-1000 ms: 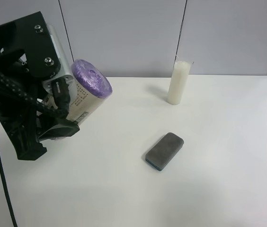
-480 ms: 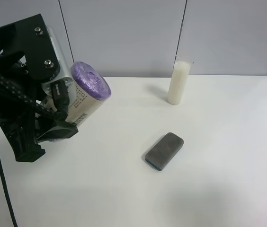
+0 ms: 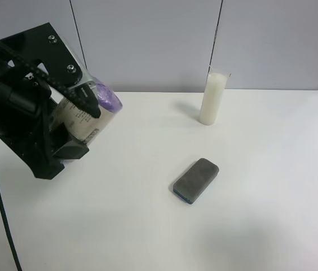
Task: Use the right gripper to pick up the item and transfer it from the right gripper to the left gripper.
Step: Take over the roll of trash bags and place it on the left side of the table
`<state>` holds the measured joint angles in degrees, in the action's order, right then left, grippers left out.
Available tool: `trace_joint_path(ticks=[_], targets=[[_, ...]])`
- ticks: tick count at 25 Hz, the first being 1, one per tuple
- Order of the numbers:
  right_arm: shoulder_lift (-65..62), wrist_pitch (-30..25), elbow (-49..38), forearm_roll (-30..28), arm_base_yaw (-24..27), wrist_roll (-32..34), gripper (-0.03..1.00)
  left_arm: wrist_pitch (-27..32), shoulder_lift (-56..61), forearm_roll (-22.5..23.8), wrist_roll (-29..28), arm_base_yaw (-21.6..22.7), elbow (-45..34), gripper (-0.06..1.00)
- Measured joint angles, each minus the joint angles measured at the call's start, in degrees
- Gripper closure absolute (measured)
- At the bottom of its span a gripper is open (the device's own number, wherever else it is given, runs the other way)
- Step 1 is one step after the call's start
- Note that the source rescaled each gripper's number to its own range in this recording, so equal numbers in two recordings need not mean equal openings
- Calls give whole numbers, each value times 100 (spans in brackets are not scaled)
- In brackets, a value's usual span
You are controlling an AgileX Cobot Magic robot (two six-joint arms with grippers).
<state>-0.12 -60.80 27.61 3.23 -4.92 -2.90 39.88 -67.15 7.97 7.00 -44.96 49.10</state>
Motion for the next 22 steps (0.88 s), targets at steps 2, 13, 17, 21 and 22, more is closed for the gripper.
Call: trace_joint_path(ticks=[2,13,17,21,22], targets=[[0,0,0,0,0,0,-3,60,-184,41,-112,374,0,93],[0,0,0,0,0,0,-3,-226,-1462,95,-186,2856,0,93],[0,0,0,0,0,0,-3,-700,-1881,-8,-186,3258,0,93],[0,0,0,0,0,0,-3,-1084,-2378,-123,-186,3314,0,93],[0,0,0,0,0,0,-3,-1160,-2522,-134,-186,3314,0,93]])
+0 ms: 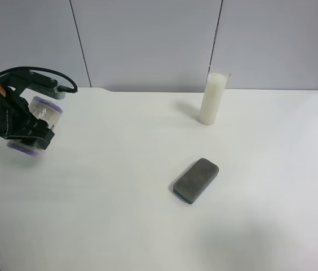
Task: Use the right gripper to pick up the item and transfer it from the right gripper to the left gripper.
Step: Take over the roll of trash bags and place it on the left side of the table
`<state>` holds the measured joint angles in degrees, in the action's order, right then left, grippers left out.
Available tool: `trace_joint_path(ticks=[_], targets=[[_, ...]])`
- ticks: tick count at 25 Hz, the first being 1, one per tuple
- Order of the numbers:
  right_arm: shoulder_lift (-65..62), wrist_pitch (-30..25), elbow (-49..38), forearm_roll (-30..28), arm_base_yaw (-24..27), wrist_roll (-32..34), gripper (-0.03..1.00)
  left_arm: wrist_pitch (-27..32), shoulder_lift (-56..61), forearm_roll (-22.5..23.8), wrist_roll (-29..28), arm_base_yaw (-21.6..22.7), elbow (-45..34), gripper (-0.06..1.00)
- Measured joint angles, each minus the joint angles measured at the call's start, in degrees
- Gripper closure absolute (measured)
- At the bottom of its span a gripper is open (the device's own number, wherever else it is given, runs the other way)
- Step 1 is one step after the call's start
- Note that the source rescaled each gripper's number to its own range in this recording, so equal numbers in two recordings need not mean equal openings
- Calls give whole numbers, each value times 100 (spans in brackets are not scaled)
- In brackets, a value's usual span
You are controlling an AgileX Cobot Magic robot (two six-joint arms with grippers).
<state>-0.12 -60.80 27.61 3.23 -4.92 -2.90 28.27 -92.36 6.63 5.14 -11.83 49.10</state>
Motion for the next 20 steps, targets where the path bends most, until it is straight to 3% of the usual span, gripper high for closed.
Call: trace_joint_path(ticks=[8,17,18,20], targets=[[0,0,0,0,0,0,-3,-447,-948,-12,-5,0,0,93],[0,0,0,0,0,0,-3,-561,-1086,-36,-20,0,0,91],[0,0,0,0,0,0,-3,-561,-1086,-40,-78,0,0,82],[0,0,0,0,0,0,-3,-690,-1086,-40,-196,0,5,34]])
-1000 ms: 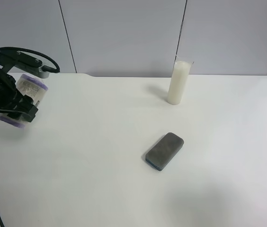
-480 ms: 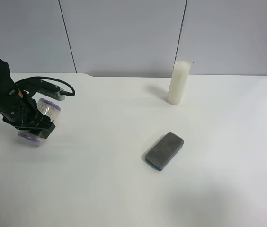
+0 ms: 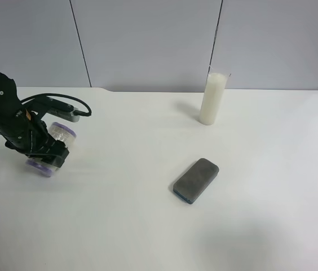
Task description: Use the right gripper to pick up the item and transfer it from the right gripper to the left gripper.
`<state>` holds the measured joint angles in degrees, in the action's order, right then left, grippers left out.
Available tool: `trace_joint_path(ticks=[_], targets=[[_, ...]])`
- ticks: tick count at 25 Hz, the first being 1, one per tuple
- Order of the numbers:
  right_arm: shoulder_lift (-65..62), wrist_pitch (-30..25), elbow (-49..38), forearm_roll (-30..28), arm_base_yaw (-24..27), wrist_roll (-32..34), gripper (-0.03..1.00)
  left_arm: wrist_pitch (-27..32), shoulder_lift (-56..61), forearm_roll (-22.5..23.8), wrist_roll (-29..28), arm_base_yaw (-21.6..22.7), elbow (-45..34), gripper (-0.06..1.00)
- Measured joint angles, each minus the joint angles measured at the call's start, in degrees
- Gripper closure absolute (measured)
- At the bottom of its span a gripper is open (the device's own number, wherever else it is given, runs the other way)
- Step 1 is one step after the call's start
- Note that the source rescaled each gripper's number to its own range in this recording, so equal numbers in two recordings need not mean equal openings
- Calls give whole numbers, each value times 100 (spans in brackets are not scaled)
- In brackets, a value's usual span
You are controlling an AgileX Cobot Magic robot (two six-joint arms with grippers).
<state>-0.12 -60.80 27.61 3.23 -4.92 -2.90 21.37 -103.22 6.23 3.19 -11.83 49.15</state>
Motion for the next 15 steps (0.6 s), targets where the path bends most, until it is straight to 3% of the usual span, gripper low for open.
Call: trace_joint_path(ticks=[1,3,10,15], targets=[[0,0,0,0,0,0,-3,-58,0,-2,-22,0,0,17],[0,0,0,0,0,0,-3,-76,0,-2,-38,0,0,2],[0,0,0,0,0,0,-3,-58,217,-2,-49,0,0,-4],[0,0,0,0,0,0,-3,425,916,-2,-49,0,0,-4]])
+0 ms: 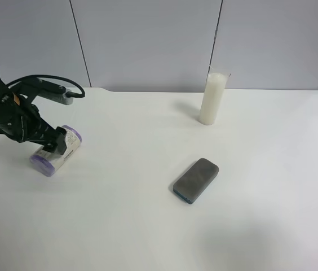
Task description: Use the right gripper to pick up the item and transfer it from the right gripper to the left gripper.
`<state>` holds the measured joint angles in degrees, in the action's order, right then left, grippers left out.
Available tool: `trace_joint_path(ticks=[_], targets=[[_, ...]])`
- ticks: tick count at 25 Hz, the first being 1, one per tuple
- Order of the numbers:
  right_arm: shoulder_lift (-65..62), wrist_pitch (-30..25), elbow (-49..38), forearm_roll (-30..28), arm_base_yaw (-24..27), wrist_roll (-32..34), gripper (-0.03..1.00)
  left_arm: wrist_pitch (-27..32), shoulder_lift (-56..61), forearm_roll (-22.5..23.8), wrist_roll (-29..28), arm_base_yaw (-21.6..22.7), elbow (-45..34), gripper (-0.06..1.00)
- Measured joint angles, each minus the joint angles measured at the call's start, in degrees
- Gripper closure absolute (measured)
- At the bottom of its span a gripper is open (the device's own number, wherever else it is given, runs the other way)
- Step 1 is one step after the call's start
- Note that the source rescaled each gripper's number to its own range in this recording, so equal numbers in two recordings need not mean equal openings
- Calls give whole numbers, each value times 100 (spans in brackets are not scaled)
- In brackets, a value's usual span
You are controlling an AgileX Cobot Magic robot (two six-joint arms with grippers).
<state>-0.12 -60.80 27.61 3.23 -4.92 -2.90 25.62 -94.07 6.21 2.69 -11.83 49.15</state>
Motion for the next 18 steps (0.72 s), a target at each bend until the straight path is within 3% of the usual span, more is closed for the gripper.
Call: trace_joint_path(ticks=[18], targets=[[0,0,0,0,0,0,-3,3706,4275,0,-18,0,0,-4]])
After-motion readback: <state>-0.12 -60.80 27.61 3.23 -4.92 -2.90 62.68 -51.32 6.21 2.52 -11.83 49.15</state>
